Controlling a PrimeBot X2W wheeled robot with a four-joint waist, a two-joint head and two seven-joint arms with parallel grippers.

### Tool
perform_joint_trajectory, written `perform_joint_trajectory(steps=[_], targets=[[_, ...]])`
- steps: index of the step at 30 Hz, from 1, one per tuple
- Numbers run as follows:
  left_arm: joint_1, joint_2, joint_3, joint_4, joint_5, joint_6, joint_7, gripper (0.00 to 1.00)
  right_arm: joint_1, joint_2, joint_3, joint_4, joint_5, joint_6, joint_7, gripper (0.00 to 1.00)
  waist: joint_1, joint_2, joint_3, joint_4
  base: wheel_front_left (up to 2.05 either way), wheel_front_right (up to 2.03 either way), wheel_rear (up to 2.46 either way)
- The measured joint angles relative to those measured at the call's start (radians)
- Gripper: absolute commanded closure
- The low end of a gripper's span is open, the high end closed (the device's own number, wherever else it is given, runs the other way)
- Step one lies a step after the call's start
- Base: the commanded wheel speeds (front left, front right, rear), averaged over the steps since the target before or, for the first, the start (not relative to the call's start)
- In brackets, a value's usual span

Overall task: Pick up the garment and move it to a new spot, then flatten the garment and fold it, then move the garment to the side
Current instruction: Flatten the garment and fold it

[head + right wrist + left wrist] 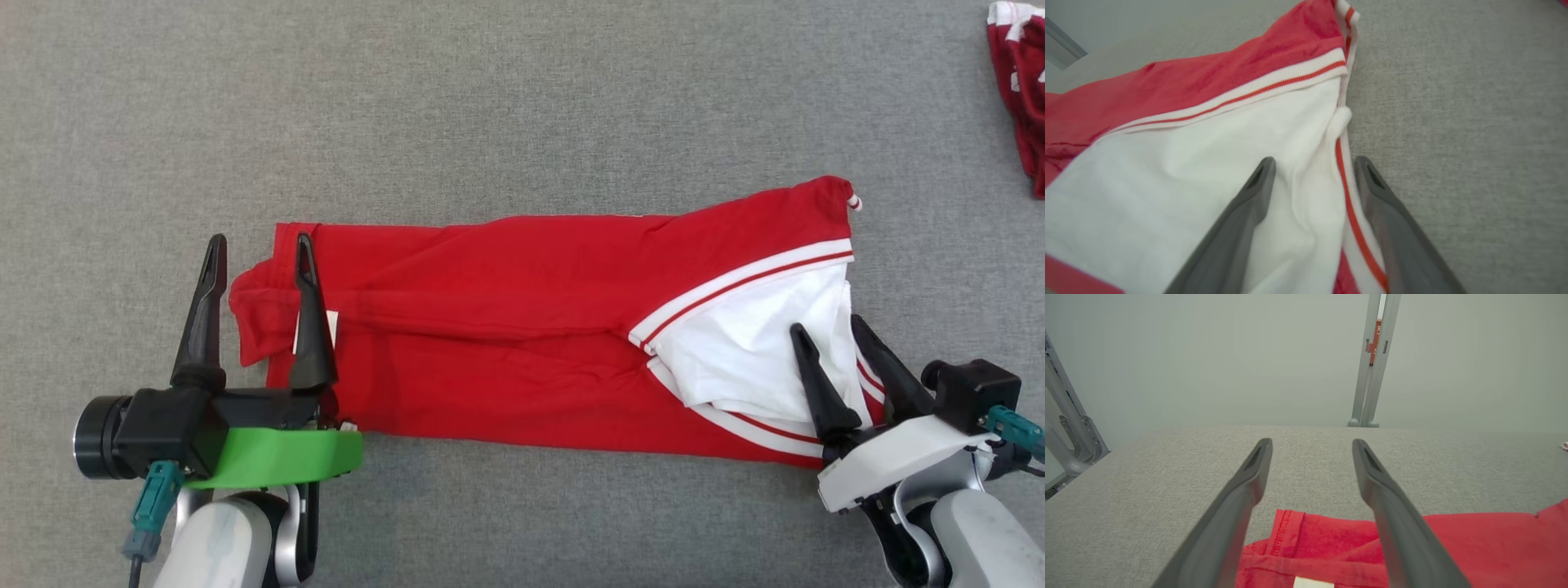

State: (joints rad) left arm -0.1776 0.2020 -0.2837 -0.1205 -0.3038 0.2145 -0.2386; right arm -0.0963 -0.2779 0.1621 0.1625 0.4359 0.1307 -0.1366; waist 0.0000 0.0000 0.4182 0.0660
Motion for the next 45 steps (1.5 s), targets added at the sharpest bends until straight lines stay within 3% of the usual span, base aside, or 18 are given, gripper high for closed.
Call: perform_joint_trajectory(steps=[1, 2, 3, 4, 11, 21, 27, 32, 35, 40, 45], targets=[[-0.001, 0.0, 0.0, 0.002, 0.0, 0.0, 0.0, 0.0, -0.014, -0.005, 0.012, 0.013, 0.008, 0.0, 0.0, 0.0, 0.0, 0.0, 0.005, 0.003, 0.0, 0.0, 0.0], [-0.002, -0.001, -0.001, 0.004, 0.0, 0.0, -0.001, 0.0, -0.023, -0.011, 0.026, 0.022, 0.019, 0.0, 0.0, 0.2, 0.0, 0.0, 0.009, 0.005, 0.0, 0.0, 0.0], [-0.003, -0.002, -0.001, 0.005, 0.002, 0.0, -0.002, 0.0, -0.03, -0.015, 0.038, 0.028, 0.034, 0.0, 0.002, 0.8, 0.0, 0.0, 0.012, 0.007, 0.0, 0.0, 0.0], [-0.003, -0.002, 0.0, 0.007, 0.003, 0.0, -0.006, 0.0, -0.033, -0.019, 0.045, 0.029, 0.042, -0.001, 0.002, 1.0, 0.0, 0.0, 0.012, 0.007, 0.0, 0.0, 0.0], [0.001, -0.001, 0.007, 0.018, 0.003, 0.006, -0.009, 0.0, -0.017, -0.053, 0.048, 0.015, 0.091, 0.001, -0.019, 1.0, 0.0, 0.0, -0.007, -0.013, 0.0, 0.0, 0.0], [0.013, 0.002, -0.001, 0.027, -0.002, 0.006, -0.009, 0.0, 0.045, -0.196, -0.147, 0.014, 0.115, 0.001, -0.02, 1.0, 0.0, 0.0001, -0.064, -0.038, 0.0, 0.0, 0.0], [0.028, 0.006, -0.003, 0.031, -0.008, 0.009, -0.005, 0.0, 0.029, -0.222, -0.128, -0.186, 0.045, 0.001, 0.102, 1.0, 0.0, 0.0001, -0.102, -0.045, 0.0, 0.0, 0.0], [0.035, 0.007, -0.01, 0.03, -0.011, 0.01, 0.001, 0.0, -0.032, -0.175, 0.011, -0.388, -0.016, 0.0, 0.24, 1.0, 0.0, 0.0, -0.124, -0.048, 0.0, 0.0, 0.0], [0.034, 0.007, -0.015, 0.03, -0.011, 0.008, 0.001, 0.0, -0.09, -0.125, 0.131, -0.429, -0.015, 0.0, 0.283, 1.0, 0.0, 0.0, -0.127, -0.043, 0.0, 0.0, 0.0], [0.026, 0.003, -0.027, 0.035, -0.013, 0.005, 0.003, 0.0, -0.185, -0.001, 0.321, -0.354, 0.012, 0.0, 0.307, 1.0, 0.0, 0.0, -0.122, -0.022, 0.0, 0.0, 0.0], [0.016, -0.009, -0.039, 0.054, -0.019, -0.003, 0.0, 0.0, -0.247, 0.103, 0.419, -0.198, 0.029, 0.0, 0.267, 1.0, 0.0, 0.0, -0.107, 0.004, 0.0, 0.0, 0.0]])
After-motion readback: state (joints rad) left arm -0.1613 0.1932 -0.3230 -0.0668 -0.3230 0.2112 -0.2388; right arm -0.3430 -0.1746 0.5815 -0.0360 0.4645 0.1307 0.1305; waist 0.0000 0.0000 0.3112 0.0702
